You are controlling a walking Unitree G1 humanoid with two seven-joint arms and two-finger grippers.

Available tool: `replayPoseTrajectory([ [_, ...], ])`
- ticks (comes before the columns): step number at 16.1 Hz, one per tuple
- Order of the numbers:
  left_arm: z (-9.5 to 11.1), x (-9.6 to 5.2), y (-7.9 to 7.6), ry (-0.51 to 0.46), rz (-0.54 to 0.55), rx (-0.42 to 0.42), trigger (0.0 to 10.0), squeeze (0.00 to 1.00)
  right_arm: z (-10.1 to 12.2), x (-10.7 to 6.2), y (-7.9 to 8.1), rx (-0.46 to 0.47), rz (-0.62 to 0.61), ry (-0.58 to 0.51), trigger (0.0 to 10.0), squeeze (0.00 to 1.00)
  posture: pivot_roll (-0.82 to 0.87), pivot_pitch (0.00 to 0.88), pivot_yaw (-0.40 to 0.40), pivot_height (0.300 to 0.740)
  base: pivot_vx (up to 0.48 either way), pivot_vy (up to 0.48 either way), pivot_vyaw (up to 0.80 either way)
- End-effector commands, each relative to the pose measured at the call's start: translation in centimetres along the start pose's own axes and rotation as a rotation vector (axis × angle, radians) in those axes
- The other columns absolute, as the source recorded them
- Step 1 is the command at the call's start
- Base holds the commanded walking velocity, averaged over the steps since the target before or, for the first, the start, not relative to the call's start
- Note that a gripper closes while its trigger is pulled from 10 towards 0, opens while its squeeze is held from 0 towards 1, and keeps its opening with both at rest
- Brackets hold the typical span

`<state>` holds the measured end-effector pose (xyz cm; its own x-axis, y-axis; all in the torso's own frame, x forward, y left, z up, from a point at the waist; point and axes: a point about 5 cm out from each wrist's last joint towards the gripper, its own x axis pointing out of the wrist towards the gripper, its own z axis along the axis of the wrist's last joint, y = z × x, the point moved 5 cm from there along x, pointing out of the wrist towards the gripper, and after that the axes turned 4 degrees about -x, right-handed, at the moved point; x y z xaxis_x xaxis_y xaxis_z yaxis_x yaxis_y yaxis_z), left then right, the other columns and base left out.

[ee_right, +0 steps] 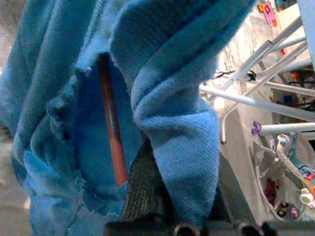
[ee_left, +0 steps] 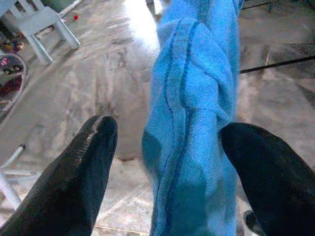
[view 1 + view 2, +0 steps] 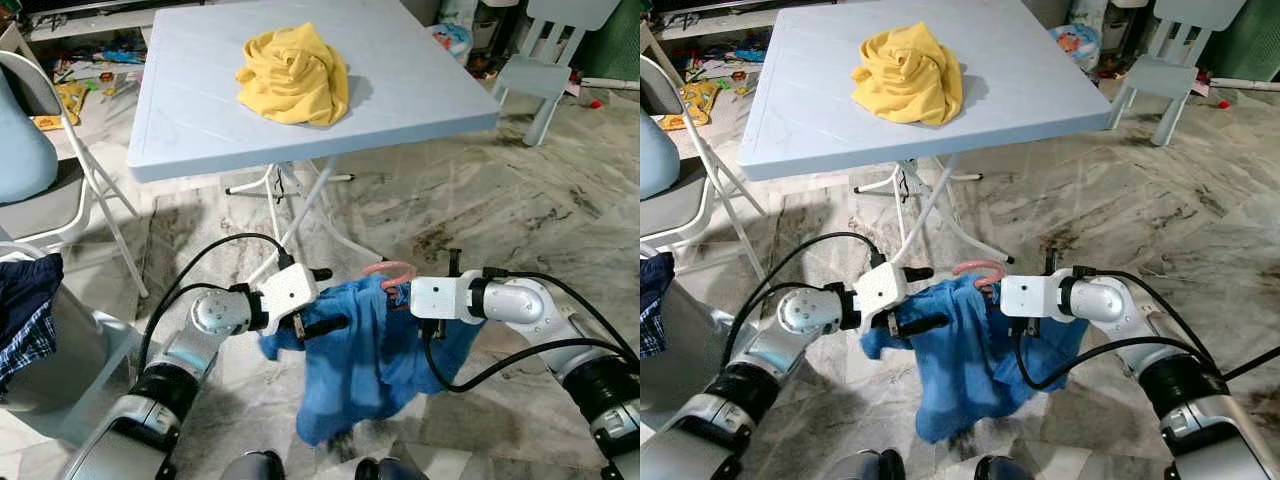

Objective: Hang hanger

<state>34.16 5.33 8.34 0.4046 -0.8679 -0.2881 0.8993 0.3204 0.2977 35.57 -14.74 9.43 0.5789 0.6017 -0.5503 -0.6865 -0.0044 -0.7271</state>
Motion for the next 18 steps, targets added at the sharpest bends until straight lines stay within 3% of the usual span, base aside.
replayPoseTrajectory([
  [1,-0.2,0.2,-0.2,0.019,-0.023,0.017,0.0,0.0,2.1,-0.1,-1.7,-0.042,-0.055,-0.081,10.0,0.0,-0.08,0.09,0.016,0.74,0.0,0.0,0.0],
  [18,-1.6,0.0,0.4,0.082,-0.013,0.038,0.0,0.0,2.0,-0.2,-1.7,-0.053,-0.053,-0.075,10.0,0.0,-0.09,0.08,0.007,0.74,0.0,0.0,0.0],
])
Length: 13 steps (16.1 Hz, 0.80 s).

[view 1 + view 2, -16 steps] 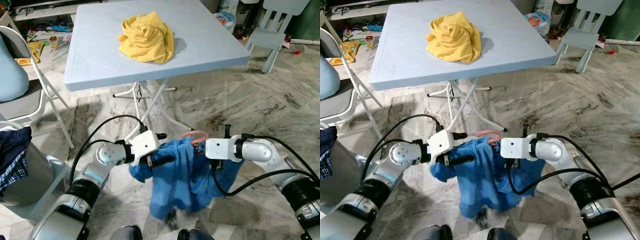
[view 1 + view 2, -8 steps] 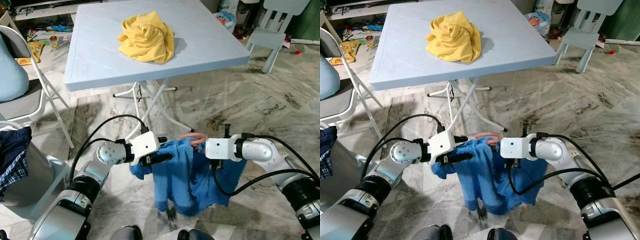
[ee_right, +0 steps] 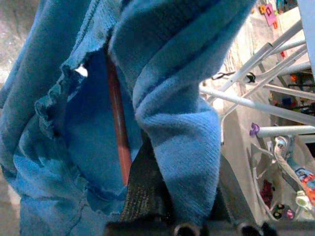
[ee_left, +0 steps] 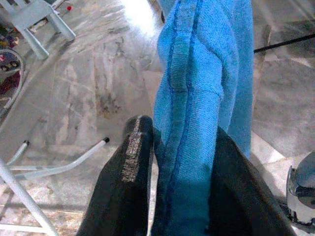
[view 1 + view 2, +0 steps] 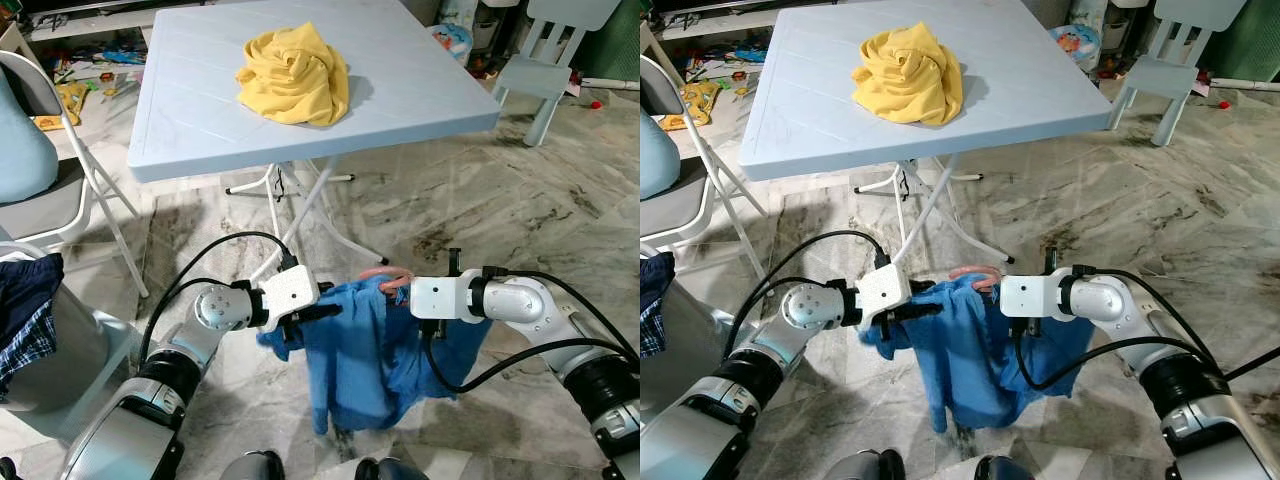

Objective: Hang hanger

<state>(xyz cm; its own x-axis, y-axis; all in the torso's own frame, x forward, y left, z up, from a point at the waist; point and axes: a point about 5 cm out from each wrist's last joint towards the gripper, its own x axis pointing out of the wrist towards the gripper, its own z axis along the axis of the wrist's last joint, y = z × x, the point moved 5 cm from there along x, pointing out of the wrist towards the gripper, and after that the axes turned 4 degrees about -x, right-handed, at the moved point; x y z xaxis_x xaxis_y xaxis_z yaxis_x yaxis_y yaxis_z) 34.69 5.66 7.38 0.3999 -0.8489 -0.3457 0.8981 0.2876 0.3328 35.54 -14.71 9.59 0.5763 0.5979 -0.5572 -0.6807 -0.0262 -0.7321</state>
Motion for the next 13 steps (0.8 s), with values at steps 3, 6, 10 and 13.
replayPoseTrajectory([
  [3,-0.48,-0.01,0.1,0.023,0.007,-0.009,0.0,0.0,1.78,-0.04,-1.73,-0.031,-0.059,-0.078,10.0,0.0,-0.09,0.076,0.005,0.74,0.0,0.0,0.0],
  [6,-0.51,0.03,0.09,0.024,0.007,-0.01,0.0,0.0,1.85,0.01,-1.74,-0.033,-0.058,-0.08,10.0,0.0,-0.09,0.073,0.005,0.74,0.0,0.0,0.0],
  [10,-0.61,-0.02,0.09,0.018,0.01,-0.034,0.0,0.0,1.8,0.1,-1.93,-0.018,-0.059,-0.082,10.0,0.15,-0.09,0.069,0.003,0.74,0.0,0.0,0.0],
  [13,-0.55,0.12,-0.05,-0.004,0.017,-0.082,0.0,0.0,1.7,0.26,-2.2,0.015,-0.067,-0.082,10.0,1.0,-0.09,0.064,0.001,0.74,0.0,0.0,0.0],
])
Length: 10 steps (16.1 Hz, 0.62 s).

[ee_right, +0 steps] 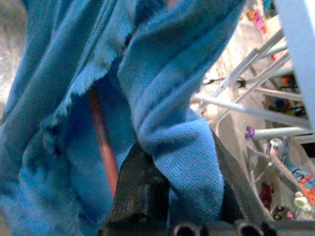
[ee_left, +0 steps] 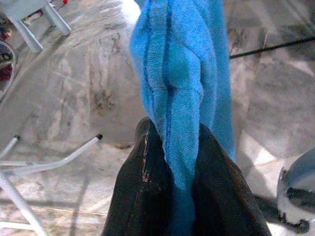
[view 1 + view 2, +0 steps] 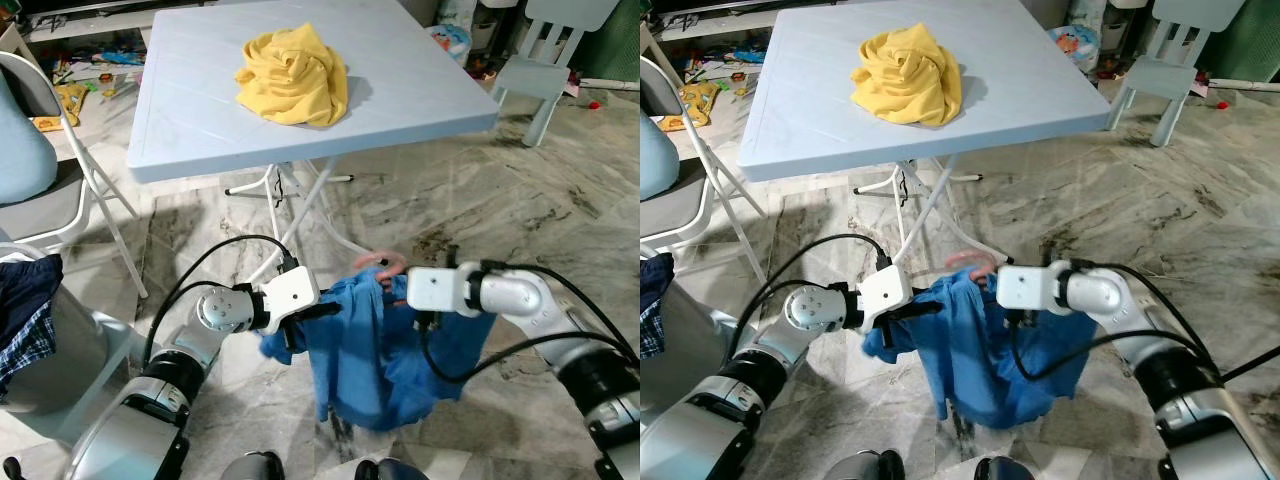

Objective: Hang hanger

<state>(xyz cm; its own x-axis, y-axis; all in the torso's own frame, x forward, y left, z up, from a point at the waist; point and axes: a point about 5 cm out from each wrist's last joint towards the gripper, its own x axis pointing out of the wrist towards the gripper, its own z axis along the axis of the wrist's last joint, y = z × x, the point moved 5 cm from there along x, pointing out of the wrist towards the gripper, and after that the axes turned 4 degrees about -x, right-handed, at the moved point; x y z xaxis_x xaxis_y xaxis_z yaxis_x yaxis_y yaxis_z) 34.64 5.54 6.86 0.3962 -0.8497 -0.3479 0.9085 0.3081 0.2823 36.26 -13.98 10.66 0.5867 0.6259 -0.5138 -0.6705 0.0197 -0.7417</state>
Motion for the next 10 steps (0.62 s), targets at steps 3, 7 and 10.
replayPoseTrajectory([
  [3,-0.8,-0.3,-0.1,0.007,0.033,-0.037,0.0,0.0,0.9,0.1,-1.2,-0.025,-0.037,-0.039,10.0,1.0,-0.07,0.058,0.0,0.74,0.0,0.0,0.0],
  [7,-2.3,-0.9,-0.1,0.053,0.09,-0.067,0.0,0.0,-0.2,-0.3,-2.2,-0.043,-0.063,0.006,10.0,1.0,-0.07,0.058,0.0,0.74,0.0,0.0,0.0],
  [10,-3.3,-1.4,0.2,0.084,0.152,-0.092,0.0,0.0,-1.1,-0.4,-2.5,-0.052,-0.083,0.049,10.0,1.0,-0.06,0.056,0.001,0.74,0.0,0.0,0.0],
])
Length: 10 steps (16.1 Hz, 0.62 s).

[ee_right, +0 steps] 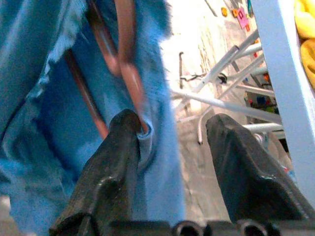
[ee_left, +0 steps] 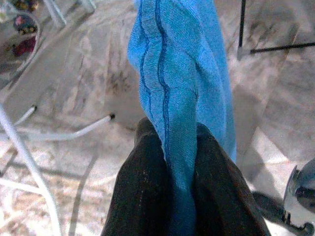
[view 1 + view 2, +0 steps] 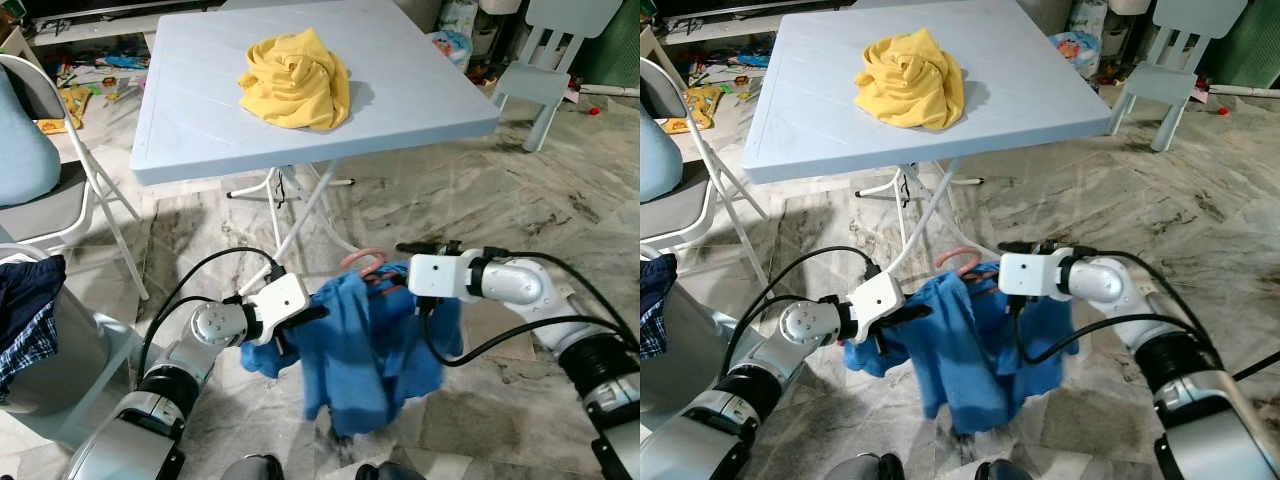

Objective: Hang hanger

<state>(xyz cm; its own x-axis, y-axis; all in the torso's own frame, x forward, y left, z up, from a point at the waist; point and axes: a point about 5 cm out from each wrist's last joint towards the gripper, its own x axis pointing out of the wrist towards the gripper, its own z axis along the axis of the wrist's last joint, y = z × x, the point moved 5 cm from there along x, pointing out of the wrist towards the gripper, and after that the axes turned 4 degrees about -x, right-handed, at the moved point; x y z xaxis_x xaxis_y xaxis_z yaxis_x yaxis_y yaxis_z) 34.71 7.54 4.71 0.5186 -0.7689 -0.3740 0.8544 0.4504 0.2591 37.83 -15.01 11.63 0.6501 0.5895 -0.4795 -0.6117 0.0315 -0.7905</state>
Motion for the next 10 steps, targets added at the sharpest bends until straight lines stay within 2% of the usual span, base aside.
replayPoseTrajectory([
  [1,-0.7,-0.5,0.6,0.016,0.054,-0.038,0.0,0.0,-0.3,-0.1,-0.8,-0.01,-0.034,0.02,10.0,1.0,-0.06,0.055,0.003,0.74,0.0,0.0,0.0],
  [5,-1.3,-0.7,1.3,0.003,0.172,-0.113,0.0,0.0,-0.8,0.3,-0.2,0.014,-0.051,0.05,10.0,1.0,-0.06,0.055,0.007,0.74,0.0,0.0,0.0],
  [7,-1.6,-0.7,1.7,0.004,0.243,-0.152,0.0,0.0,-1.4,0.4,-0.1,0.059,-0.081,0.078,10.0,1.0,-0.06,0.051,0.008,0.74,0.0,0.0,0.0],
  [9,-2.4,-0.7,1.8,0.012,0.338,-0.224,0.0,0.0,-2.6,0.9,0.0,0.193,-0.178,0.142,10.0,1.0,-0.06,0.047,0.01,0.74,0.0,0.0,0.0],
  [10,-2.9,-0.7,1.8,0.009,0.384,-0.281,0.0,0.0,-3.2,1.2,0.6,0.271,-0.203,0.169,10.0,1.0,-0.05,0.041,0.012,0.74,0.0,0.0,0.0],
])
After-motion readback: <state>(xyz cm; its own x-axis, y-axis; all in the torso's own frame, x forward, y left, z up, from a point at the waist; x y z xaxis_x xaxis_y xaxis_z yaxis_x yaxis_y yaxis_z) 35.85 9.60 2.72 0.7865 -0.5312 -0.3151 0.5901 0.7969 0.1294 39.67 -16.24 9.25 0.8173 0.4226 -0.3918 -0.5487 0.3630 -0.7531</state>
